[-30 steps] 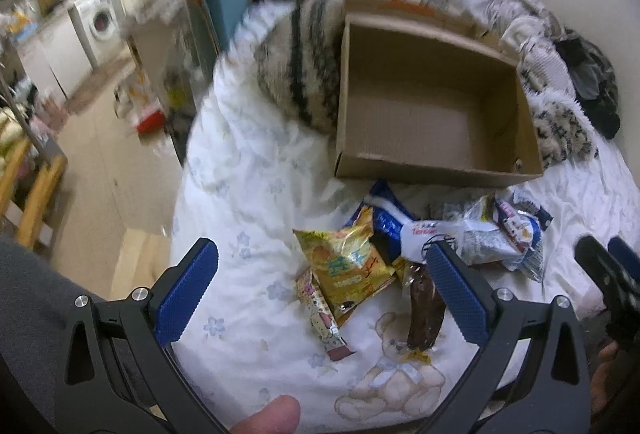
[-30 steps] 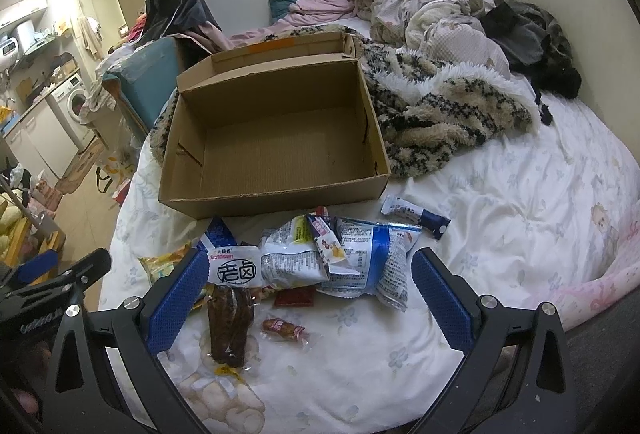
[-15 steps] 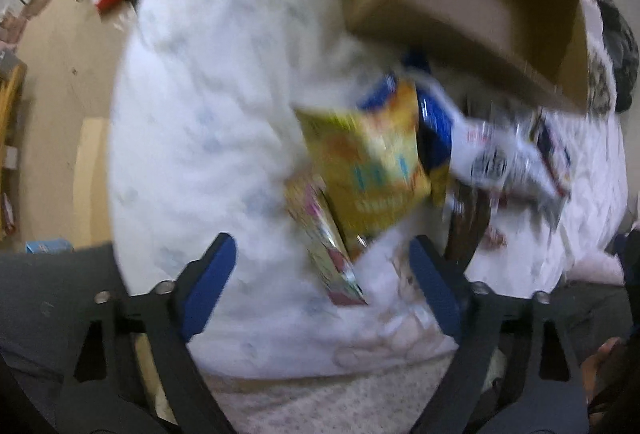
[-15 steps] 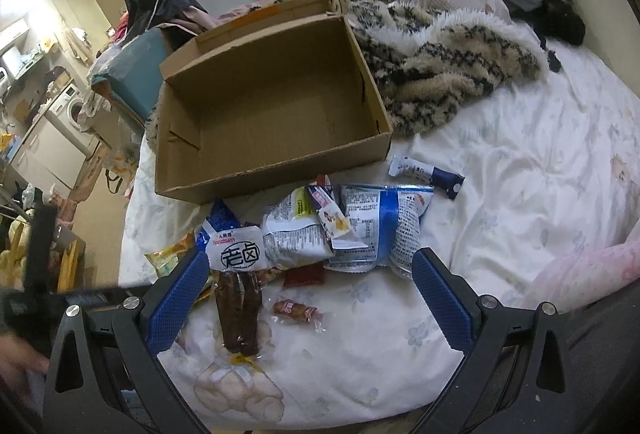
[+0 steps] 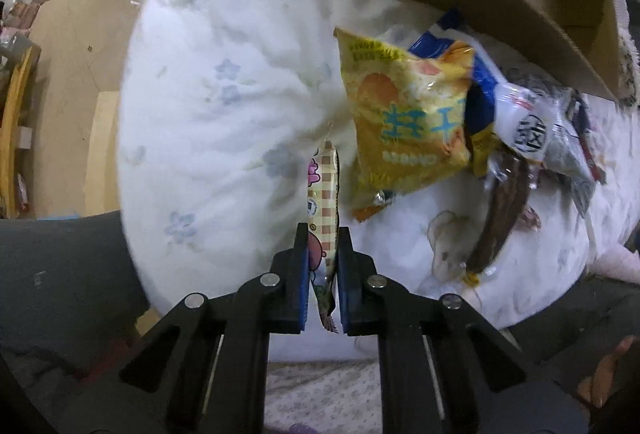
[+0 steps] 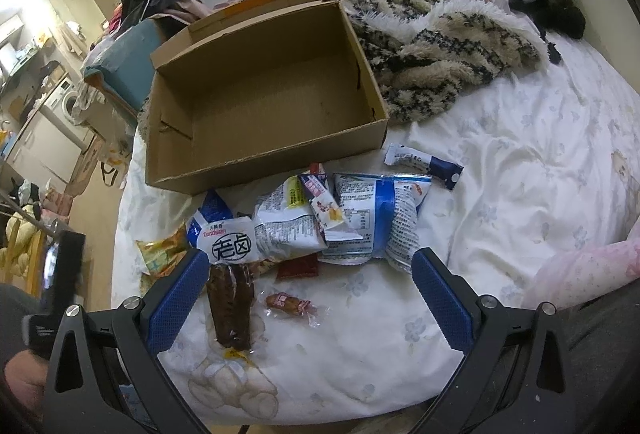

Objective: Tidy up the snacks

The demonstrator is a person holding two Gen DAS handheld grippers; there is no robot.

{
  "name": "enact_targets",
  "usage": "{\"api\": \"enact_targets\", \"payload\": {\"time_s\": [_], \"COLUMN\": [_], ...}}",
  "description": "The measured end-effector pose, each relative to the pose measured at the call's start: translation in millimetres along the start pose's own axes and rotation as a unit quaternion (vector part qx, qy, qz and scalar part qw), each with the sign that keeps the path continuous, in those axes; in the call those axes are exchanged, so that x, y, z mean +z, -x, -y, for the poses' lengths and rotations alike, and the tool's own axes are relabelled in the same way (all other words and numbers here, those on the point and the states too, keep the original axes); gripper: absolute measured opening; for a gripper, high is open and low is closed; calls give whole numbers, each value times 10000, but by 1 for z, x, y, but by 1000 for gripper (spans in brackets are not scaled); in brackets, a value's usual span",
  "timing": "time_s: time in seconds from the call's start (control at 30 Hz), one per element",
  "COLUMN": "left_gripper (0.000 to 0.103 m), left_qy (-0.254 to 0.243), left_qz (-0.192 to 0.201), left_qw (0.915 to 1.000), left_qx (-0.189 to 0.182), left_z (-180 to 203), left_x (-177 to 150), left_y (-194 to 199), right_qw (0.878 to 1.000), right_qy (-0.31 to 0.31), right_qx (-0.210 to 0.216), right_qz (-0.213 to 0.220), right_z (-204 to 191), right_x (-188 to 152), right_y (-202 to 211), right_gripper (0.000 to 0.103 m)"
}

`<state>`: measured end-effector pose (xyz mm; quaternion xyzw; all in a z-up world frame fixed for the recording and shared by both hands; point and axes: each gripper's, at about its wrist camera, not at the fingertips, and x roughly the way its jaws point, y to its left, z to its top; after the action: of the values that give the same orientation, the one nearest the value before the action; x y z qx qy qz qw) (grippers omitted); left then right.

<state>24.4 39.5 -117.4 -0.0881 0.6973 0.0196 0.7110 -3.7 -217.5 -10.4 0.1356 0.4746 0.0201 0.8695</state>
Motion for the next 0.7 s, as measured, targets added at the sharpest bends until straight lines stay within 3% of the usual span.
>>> {"api": "enact_targets", "payload": {"time_s": [0.1, 0.13, 0.27, 0.33, 0.5, 0.7], "left_gripper": [9, 9, 9, 9, 9, 9], "left_qy": [0, -50, -215, -368, -519, -581], "left_qz": [281, 536, 1132, 1297, 1476, 1368], "left_qw": [9996, 9985, 9932, 9908, 9877, 9889], "left_qx": [56, 98, 134, 137, 71, -40], "left_z": [-3, -2, 4, 12, 22, 21], "left_x": [-4, -6, -10, -10, -5, 4], "left_y": [23, 38, 70, 75, 72, 63], "right_qw": [9995, 9986, 9843, 9769, 9727, 9722], "right_qy": [-13, -40, -101, -39, 161, 251], "right_qx": [239, 386, 1047, 1096, 568, -13], "right_qz": [-210, -364, -1417, -1832, -2246, -2329], "right_z": [0, -1, -16, -31, -60, -80], "right_x": [-2, -3, -10, -16, -34, -43], "right_y": [-6, -10, -45, -65, -106, -136], "right_gripper": [103, 103, 94, 89, 89, 89]}}
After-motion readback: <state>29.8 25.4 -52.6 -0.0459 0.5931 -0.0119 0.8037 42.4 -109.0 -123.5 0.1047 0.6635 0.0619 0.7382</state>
